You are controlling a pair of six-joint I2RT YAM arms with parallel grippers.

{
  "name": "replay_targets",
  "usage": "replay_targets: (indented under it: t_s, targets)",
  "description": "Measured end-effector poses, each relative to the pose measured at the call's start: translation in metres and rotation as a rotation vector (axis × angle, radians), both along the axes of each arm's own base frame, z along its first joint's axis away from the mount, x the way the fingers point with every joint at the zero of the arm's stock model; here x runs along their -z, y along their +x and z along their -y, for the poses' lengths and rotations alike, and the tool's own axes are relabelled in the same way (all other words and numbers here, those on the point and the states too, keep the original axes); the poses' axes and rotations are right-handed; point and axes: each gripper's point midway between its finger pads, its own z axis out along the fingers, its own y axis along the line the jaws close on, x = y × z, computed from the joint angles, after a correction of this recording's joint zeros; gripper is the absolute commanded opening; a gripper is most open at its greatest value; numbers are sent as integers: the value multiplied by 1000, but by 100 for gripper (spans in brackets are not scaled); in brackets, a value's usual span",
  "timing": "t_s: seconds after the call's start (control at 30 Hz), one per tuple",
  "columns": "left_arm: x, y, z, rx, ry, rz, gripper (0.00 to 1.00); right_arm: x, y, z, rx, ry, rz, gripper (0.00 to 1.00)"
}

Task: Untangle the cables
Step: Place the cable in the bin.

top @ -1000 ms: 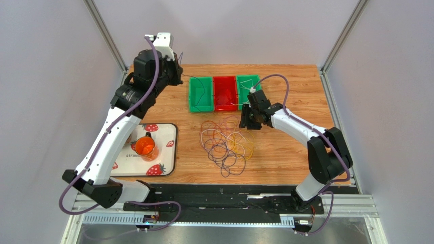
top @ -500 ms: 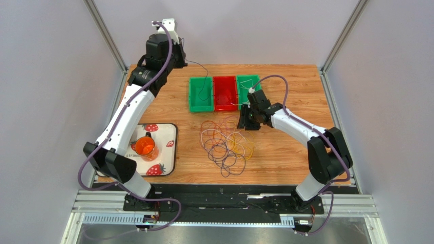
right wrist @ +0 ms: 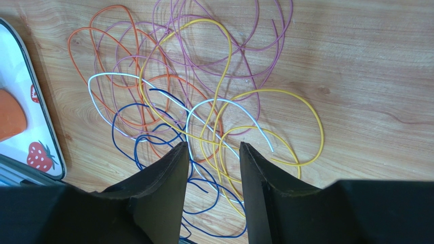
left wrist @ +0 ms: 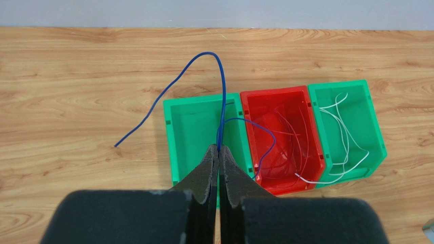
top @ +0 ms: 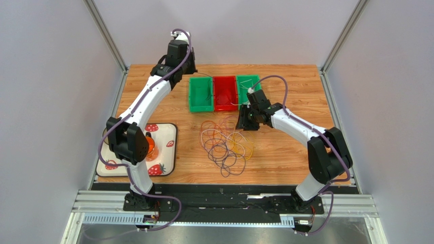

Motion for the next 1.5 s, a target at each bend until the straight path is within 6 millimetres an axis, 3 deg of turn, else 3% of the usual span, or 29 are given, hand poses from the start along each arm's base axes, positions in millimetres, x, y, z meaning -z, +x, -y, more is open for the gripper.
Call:
replay_targets:
  t_s: [0.2, 0.4, 0.73, 0.87, 1.0, 1.13, 1.5]
  targets:
    - [14, 7, 8, 19, -21, -21, 0, -1, 0, -1, -2, 8, -2, 45]
    - [53, 16, 8, 8, 12, -93, 0, -1, 0, -2, -3, 9, -1, 45]
    - [80, 13, -45, -218, 125, -182, 0, -1, 0, -2, -3, 11, -1, 45]
    - [90, 21, -50, -256, 167, -208, 0, -1, 0, -3, -3, 15, -3, 45]
    - [108, 26, -43, -257, 205, -244, 0, -2, 0, -3, -4, 18, -3, 45]
    - [119, 27, -23, -223, 222, -267, 0, -2, 0, -4, -5, 21, 1, 45]
    - [137, 25, 26, -135, 178, -306, 0, -3, 1, -5, -7, 25, 5, 45]
